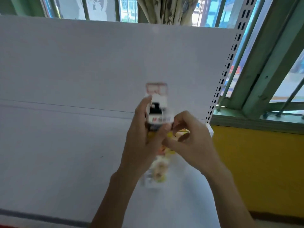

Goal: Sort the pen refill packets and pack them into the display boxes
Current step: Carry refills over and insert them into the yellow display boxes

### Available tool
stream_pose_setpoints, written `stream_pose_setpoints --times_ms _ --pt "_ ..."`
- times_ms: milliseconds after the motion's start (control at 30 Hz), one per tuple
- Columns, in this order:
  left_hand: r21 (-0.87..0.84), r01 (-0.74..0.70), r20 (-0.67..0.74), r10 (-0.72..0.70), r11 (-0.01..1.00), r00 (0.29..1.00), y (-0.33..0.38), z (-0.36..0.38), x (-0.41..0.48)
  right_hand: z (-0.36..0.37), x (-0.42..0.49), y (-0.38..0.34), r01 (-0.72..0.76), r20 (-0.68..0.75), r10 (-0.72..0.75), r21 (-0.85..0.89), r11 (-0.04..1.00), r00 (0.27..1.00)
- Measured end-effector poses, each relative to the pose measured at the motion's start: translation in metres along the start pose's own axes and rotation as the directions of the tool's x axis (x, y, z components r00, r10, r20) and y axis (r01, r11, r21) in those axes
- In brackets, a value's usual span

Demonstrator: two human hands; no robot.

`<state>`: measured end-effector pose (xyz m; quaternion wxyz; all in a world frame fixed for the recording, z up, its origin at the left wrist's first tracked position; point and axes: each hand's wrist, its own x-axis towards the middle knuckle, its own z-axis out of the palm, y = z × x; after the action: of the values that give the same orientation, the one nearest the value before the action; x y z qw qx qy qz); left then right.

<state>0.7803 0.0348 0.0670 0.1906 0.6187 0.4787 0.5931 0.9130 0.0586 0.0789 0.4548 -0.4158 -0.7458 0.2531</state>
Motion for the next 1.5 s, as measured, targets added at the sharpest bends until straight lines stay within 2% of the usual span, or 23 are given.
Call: stream_pose_setpoints --times_ms 133,233,300,533,633,800,933,1100,1167,1267,1333,1400,1500 --pt "-0.010 -0.067 0.049 0.067 0.998 0.997 -0.003 -0.010 -0.004 -0.006 -0.002 0.001 0.003 0.096 -0.022 0.194 0.981 0.995" --pt "-0.129 -0.035 0.032 0.039 0.991 0.999 -0.004 -0.011 -0.004 -0.012 0.000 -0.004 0.058 0.103 -0.092 0.299 0.952 0.990" --pt "-0.199 -0.013 -0.006 0.012 0.980 1.000 -0.005 -0.010 -0.007 -0.012 -0.001 -0.004 0.080 0.112 -0.125 0.342 0.936 0.986" --pt "-0.158 -0.020 0.012 0.022 0.987 1.000 -0.006 -0.013 -0.009 -0.013 -0.003 0.000 0.105 0.091 -0.153 0.396 0.912 0.984" --pt "-0.154 -0.017 0.037 0.023 0.988 0.999 -0.004 -0.012 -0.008 -0.013 0.005 -0.005 0.122 0.107 -0.165 0.328 0.937 0.980" --pt "-0.038 -0.065 0.104 0.068 0.997 0.992 -0.003 -0.013 -0.002 -0.013 0.017 -0.011 0.141 0.128 -0.169 0.204 0.969 0.977" --pt "-0.017 -0.054 0.122 0.056 0.998 0.991 -0.004 -0.018 0.002 -0.010 0.016 -0.006 0.033 0.142 -0.079 0.302 0.953 0.987" --pt "-0.040 -0.064 0.139 0.069 0.997 0.988 -0.004 -0.024 0.005 -0.009 0.018 -0.004 0.035 0.140 -0.080 0.298 0.954 0.987" --pt "-0.073 -0.054 0.166 0.066 0.996 0.984 -0.003 -0.026 0.004 -0.012 0.022 -0.010 0.050 0.206 -0.092 0.200 0.979 0.974" --pt "-0.167 0.003 0.213 0.034 0.986 0.976 -0.003 -0.027 0.001 -0.021 0.031 -0.021 0.041 0.378 -0.041 0.007 0.999 0.925" --pt "-0.179 0.014 0.237 0.029 0.984 0.971 -0.002 -0.029 0.001 -0.025 0.036 -0.026 0.093 0.439 -0.035 -0.111 0.989 0.898" --pt "-0.161 0.000 0.261 0.043 0.987 0.964 -0.002 -0.029 0.002 -0.025 0.037 -0.029 0.140 0.423 -0.061 -0.160 0.977 0.904" --pt "-0.150 -0.006 0.284 0.049 0.989 0.958 -0.001 -0.025 0.003 -0.022 0.035 -0.028 0.149 0.341 -0.101 -0.116 0.982 0.934"
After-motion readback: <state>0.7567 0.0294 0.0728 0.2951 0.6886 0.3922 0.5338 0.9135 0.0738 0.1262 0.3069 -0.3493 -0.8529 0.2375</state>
